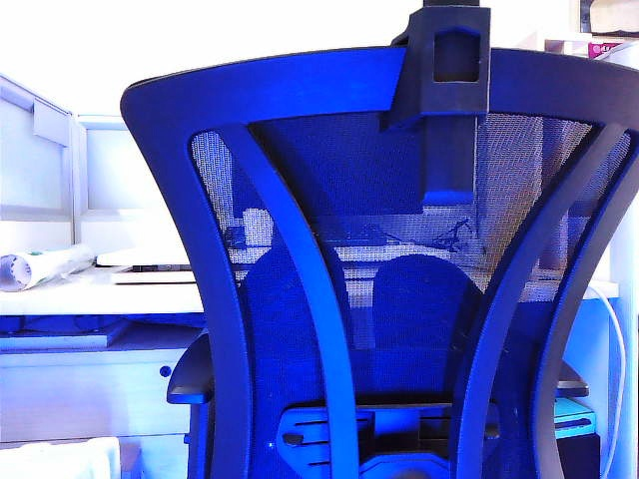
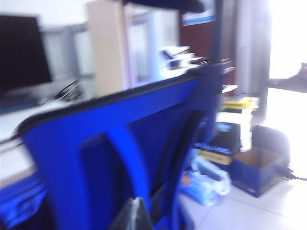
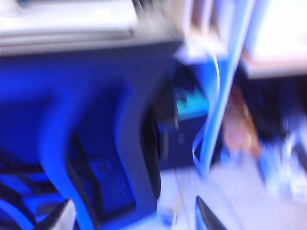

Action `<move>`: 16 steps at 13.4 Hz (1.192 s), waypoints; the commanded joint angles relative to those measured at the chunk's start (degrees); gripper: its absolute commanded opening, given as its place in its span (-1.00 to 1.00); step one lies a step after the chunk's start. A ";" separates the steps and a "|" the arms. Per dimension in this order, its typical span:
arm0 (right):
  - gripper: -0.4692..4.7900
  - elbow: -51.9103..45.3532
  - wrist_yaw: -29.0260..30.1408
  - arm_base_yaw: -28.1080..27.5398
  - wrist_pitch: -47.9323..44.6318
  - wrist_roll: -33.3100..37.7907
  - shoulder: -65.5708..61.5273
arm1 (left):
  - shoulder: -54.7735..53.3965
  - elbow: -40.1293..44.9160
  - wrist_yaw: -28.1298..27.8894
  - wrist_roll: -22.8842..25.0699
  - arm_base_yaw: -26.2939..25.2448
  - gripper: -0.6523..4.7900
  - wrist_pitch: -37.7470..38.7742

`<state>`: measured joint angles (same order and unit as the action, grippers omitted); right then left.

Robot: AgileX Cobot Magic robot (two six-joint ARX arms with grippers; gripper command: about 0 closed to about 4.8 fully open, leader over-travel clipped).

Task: Pull out the black chair under the table.

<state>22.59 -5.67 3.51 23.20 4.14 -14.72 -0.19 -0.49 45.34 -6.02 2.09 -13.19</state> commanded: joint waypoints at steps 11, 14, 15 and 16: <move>-0.85 -11.26 4.33 -5.53 -10.67 2.99 0.09 | -0.04 0.00 -45.92 7.76 -0.07 -0.78 24.09; -0.85 -15.76 4.72 -5.49 -10.75 2.99 0.09 | -0.02 0.02 -48.35 7.74 -0.09 -0.78 23.89; -0.85 -16.81 4.83 -5.49 -10.78 2.99 0.09 | -0.02 0.02 -48.09 7.74 -0.07 -0.78 23.89; -0.85 -17.40 5.49 -5.49 -10.75 2.99 0.09 | -0.02 0.02 -48.11 7.72 -0.09 -0.78 23.89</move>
<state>5.43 -0.99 -2.07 13.37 6.85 -14.68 -0.16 -0.56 -2.57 1.54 2.09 9.48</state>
